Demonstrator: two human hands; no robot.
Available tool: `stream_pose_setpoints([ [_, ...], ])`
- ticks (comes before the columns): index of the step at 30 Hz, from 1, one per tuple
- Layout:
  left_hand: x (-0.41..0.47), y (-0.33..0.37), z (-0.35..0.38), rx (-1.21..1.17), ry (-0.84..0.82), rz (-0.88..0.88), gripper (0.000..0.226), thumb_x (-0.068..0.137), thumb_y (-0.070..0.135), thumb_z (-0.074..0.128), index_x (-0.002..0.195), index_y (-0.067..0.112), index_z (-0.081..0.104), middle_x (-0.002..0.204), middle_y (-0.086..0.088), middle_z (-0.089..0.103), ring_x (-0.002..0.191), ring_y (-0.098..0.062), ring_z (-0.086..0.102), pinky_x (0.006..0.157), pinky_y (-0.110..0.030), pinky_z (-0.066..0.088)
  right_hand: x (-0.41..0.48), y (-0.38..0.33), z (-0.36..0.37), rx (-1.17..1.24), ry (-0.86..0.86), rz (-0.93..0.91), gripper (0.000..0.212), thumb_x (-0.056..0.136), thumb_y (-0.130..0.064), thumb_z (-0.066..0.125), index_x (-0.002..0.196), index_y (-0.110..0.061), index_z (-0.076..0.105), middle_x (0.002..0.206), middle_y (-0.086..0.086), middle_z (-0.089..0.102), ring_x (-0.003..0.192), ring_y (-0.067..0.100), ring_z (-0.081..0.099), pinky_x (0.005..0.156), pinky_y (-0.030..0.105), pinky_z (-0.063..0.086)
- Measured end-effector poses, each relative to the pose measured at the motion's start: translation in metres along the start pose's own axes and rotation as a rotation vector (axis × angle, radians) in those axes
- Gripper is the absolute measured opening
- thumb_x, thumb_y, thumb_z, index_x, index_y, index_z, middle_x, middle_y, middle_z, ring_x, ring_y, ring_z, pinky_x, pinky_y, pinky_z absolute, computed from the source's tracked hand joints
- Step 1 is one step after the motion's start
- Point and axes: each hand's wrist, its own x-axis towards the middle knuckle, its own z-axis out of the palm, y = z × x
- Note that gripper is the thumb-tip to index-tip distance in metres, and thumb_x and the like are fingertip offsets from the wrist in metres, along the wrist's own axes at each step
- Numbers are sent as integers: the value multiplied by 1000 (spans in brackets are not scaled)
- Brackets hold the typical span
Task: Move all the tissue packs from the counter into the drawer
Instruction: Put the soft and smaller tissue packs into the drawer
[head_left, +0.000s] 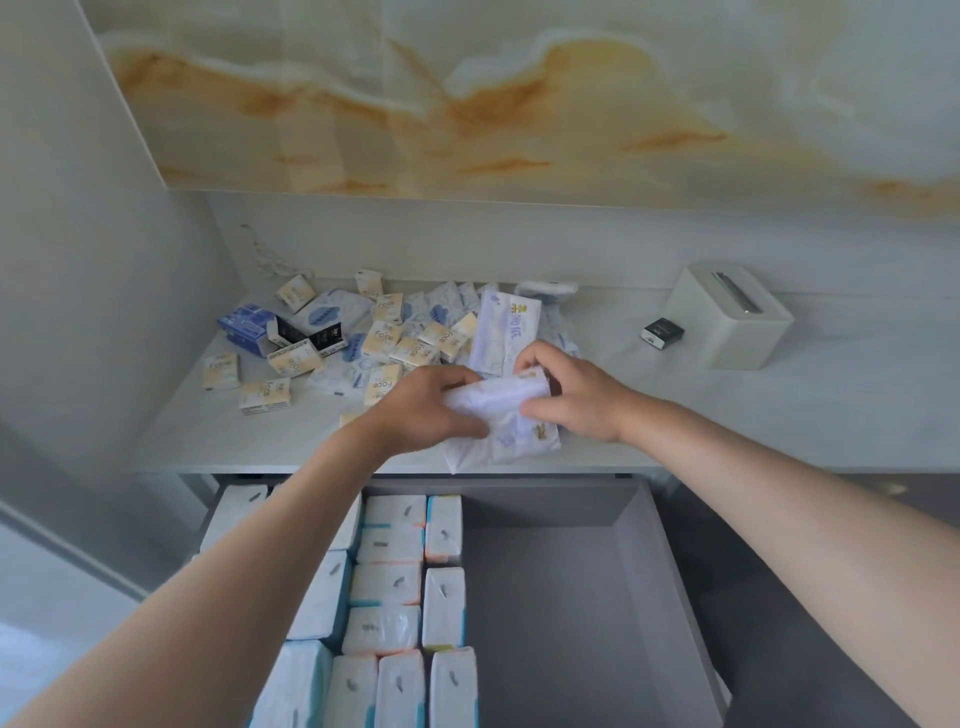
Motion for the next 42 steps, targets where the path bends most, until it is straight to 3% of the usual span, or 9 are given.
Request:
stream_pose_setpoints([
  [3, -18, 2, 18, 152, -89, -4, 37, 63, 24, 86, 96, 31, 69, 86, 13, 69, 77, -5, 65, 68, -19, 47, -32, 2, 4, -151, -154, 3, 37, 77, -37, 68, 110, -40, 51, 100, -7, 59, 79, 13, 53, 70, 29, 42],
  [7, -34, -3, 57, 272, -141, 18, 35, 63, 30, 83, 95, 29, 68, 84, 10, 69, 76, -9, 65, 65, -20, 49, -57, 12, 25, -515, -213, 44, 27, 76, -44, 68, 95, -35, 50, 87, -10, 56, 81, 18, 53, 66, 31, 42],
  [13, -44, -36, 116, 422, -237, 148, 38, 74, 22, 68, 111, 28, 64, 102, 6, 67, 93, -16, 62, 79, -25, 47, -74, 54, 67, -658, -328, 52, 34, 78, -38, 67, 108, -24, 58, 109, -1, 56, 97, 23, 59, 67, 30, 36],
  [24, -21, -83, 182, 350, -308, -92, 57, 86, 22, 60, 141, 22, 43, 133, -6, 47, 121, -23, 52, 104, -29, 39, -62, 132, 96, -918, -305, 182, 37, 81, -7, 68, 115, -14, 55, 113, 8, 52, 88, 32, 64, 61, 36, 40],
  [30, -7, -100, 209, 238, -357, -218, 59, 86, 21, 57, 142, 19, 41, 132, -6, 56, 112, -24, 58, 93, -28, 45, -50, 162, 128, -1045, -195, 261, 47, 80, -6, 65, 123, -16, 52, 121, 8, 55, 111, 31, 56, 93, 40, 38],
  [33, -4, -108, 214, 181, -395, -280, 67, 84, 24, 57, 147, 22, 35, 138, -2, 54, 117, -21, 58, 93, -31, 50, -48, 168, 135, -1067, -124, 320, 49, 79, -6, 65, 124, -14, 47, 123, 11, 49, 109, 30, 53, 82, 38, 43],
  [38, 3, -112, 213, 96, -389, -310, 65, 83, 15, 54, 146, 22, 39, 135, 1, 55, 118, -19, 57, 90, -25, 46, -58, 160, 149, -661, 2, 455, 36, 90, -37, 59, 116, -15, 49, 112, 7, 56, 95, 26, 62, 60, 31, 39],
  [40, 8, -114, 210, 56, -360, -308, 62, 77, 17, 55, 138, 21, 46, 133, 1, 58, 121, -20, 57, 98, -31, 47, -63, 157, 157, -298, -14, 705, 33, 91, -41, 49, 104, -12, 59, 100, 7, 67, 83, 25, 66, 58, 27, 43],
  [42, 14, -115, 208, 10, -348, -299, 60, 71, 20, 55, 130, 20, 54, 126, 1, 65, 116, -17, 61, 100, -39, 49, -64, 158, 166, 229, -6, 967, 35, 93, -30, 44, 119, -9, 56, 107, 11, 69, 75, 24, 68, 49, 26, 48],
])
